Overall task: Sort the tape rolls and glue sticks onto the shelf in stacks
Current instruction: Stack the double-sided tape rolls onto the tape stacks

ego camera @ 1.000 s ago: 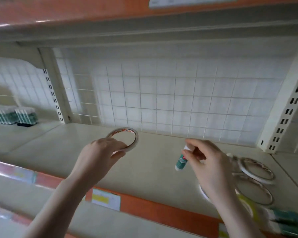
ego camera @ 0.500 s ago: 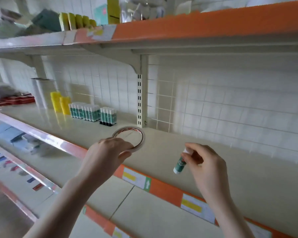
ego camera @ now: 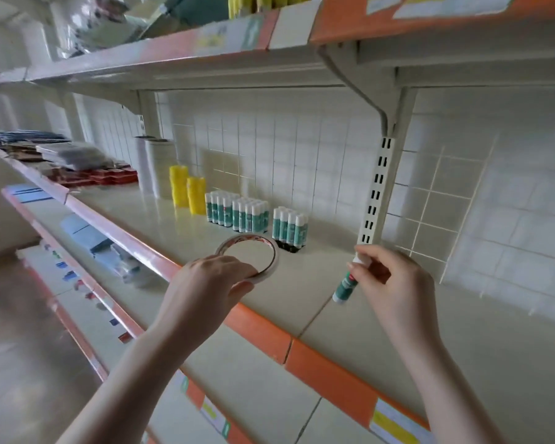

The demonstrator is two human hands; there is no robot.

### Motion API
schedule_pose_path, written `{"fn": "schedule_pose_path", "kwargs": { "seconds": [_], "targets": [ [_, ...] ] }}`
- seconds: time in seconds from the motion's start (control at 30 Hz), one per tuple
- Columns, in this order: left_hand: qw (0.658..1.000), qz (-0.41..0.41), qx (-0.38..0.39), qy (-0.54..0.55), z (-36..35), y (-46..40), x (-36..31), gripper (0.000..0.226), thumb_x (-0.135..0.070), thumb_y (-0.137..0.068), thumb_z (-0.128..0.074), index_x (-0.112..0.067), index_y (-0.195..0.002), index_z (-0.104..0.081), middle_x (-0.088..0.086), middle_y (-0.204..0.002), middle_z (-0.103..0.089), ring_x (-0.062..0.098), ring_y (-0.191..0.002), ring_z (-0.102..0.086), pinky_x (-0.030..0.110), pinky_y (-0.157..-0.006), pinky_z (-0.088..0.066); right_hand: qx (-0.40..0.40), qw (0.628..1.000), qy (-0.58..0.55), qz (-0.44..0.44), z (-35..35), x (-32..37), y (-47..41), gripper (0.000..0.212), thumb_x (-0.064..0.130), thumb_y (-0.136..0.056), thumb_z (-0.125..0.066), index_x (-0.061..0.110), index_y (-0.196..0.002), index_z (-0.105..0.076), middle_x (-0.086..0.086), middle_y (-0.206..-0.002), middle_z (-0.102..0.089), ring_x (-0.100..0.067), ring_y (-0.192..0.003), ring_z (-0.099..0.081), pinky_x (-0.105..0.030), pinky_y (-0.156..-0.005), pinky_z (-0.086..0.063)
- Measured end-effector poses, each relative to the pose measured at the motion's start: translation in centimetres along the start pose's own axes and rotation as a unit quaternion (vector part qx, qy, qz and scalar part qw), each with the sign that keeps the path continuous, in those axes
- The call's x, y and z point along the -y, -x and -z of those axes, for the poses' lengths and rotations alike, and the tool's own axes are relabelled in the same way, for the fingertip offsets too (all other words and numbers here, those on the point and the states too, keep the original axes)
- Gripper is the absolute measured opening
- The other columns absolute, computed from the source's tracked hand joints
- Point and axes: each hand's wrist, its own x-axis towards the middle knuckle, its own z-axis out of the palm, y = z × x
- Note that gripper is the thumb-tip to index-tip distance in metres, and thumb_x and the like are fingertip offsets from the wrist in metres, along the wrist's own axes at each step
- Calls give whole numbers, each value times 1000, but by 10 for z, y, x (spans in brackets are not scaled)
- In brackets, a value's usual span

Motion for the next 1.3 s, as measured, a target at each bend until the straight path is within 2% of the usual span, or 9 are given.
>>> {"fn": "schedule_pose_path", "kwargs": {
  "seconds": [0.17, 0.27, 0.4, 0.53, 0.67, 0.8, 0.97, 1.23, 1.3],
  "targets": [
    [1000, 13, 11, 2, -18, -28, 71, 25, -12, -61, -86, -23, -77, -71, -10, -66, -66, 17, -58, -64, 30, -49, -52, 20, 1000, -15, -13, -75, -3, -50, 15, 9, -74, -76, 11, -88, -71, -1, -78, -67, -22, -72, -64, -33, -69, -50],
    [1000, 14, 9, 3, -27, -44, 105, 26, -11, -59, -86, -23, -76, -71, -9, -66, -66, 16, -58, -64, 29, -48, -52, 37, 999, 5, -21, -114, -2, -80, 12, 10, -76, -74, 11, -87, -70, -1, -79, -66, -20, -71, -61, -26, -67, -43],
    [1000, 14, 10, 6, -40, -54, 143, 27, -11, -56, -88, -23, -73, -70, -9, -64, -65, 15, -56, -63, 24, -48, -49, 78, 996, 39, -32, -158, -1, -107, 8, 11, -79, -70, 12, -86, -69, -1, -82, -63, -18, -70, -59, -27, -66, -40],
    [1000, 4, 10, 25, -54, -62, 180, 27, -10, -56, -88, -23, -73, -70, -9, -64, -65, 15, -56, -64, 24, -48, -48, 100, 991, 66, -61, -199, -4, -124, 10, 11, -81, -66, 13, -91, -70, -1, -87, -59, -17, -73, -58, -21, -63, -29],
    [999, -9, 19, 39, -65, -68, 216, 25, -11, -58, -87, -22, -73, -70, -8, -65, -65, 17, -58, -64, 26, -46, -47, 108, 985, 107, -87, -234, -7, -128, 12, 12, -82, -66, 13, -94, -69, 1, -87, -54, -16, -76, -51, -22, -64, -26],
    [997, -37, 4, 71, -74, -81, 245, 8, -20, -68, -76, -22, -74, -71, -8, -65, -65, 18, -58, -65, 28, -45, -48, 107, 976, 145, -123, -255, -11, -126, 11, 12, -83, -64, 13, -94, -68, -1, -89, -56, -23, -82, -57, -26, -67, -32],
    [994, -57, 3, 95, -85, -93, 267, 11, -25, -64, -65, -23, -74, -71, -8, -67, -66, 19, -58, -65, 28, -46, -49, 88, 969, 170, -158, -266, -15, -123, 17, 8, -82, -63, 11, -98, -67, -5, -100, -63, -25, -88, -59, -31, -76, -42],
    [988, -79, 26, 127, -102, -99, 280, 20, -35, -74, -52, -23, -74, -69, -8, -68, -65, 20, -60, -64, 29, -48, -52, 67, 962, 206, -169, -272, -14, -117, 17, 9, -81, -66, 14, -97, -69, -3, -94, -57, -26, -84, -59, -28, -69, -39],
    [988, -78, 29, 129, -103, -100, 282, 14, -32, -72, -59, -23, -74, -70, -8, -67, -66, 18, -59, -64, 26, -48, -51, 60, 961, 216, -165, -273, -16, -118, 13, 10, -82, -66, 12, -93, -71, -4, -93, -55, -28, -83, -59, -29, -67, -37]
  ]
}}
